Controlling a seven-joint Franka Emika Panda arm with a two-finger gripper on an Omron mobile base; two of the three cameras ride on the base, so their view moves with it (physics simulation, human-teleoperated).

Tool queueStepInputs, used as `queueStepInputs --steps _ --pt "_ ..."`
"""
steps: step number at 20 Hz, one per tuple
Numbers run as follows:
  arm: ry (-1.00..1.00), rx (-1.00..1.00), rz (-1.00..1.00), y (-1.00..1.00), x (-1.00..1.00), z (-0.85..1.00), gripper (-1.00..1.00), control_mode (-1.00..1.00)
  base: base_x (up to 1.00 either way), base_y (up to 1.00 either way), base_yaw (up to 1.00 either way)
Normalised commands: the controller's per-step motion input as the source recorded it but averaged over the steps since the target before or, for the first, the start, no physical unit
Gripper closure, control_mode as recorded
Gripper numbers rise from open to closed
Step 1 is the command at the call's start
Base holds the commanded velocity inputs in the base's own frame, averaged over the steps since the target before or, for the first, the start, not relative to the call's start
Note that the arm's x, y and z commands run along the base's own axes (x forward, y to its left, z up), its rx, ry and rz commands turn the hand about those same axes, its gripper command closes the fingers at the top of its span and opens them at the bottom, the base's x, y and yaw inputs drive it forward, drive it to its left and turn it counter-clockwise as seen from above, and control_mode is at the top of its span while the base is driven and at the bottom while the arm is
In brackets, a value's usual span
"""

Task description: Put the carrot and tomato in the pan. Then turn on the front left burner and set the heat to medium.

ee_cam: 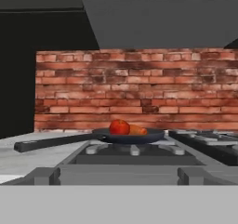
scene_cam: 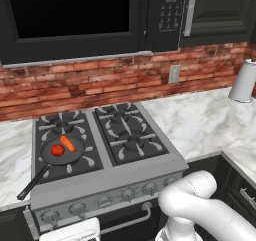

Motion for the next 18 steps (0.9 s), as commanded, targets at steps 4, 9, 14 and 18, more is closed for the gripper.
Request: queueStepInputs --steps 4,9,14,18 --pt "0.04 0.00 0.01 -0.01 0.01 -0.21 -1.00 -1.00 0.00 0.00 0.00" --pt "0.02 0.00 0.00 0.00 0.00 -0.41 -1.00 -1.00 0.00 0.00 0.00" --pt "0.00 0.00 0.00 0.02 0.00 -0.47 -1.00 -1.00 0.00 0.00 0.00" --pt "0.01 0.00 0.00 0.14 0.00 -0.39 -1.00 -1.00 0.00 0.00 0.00"
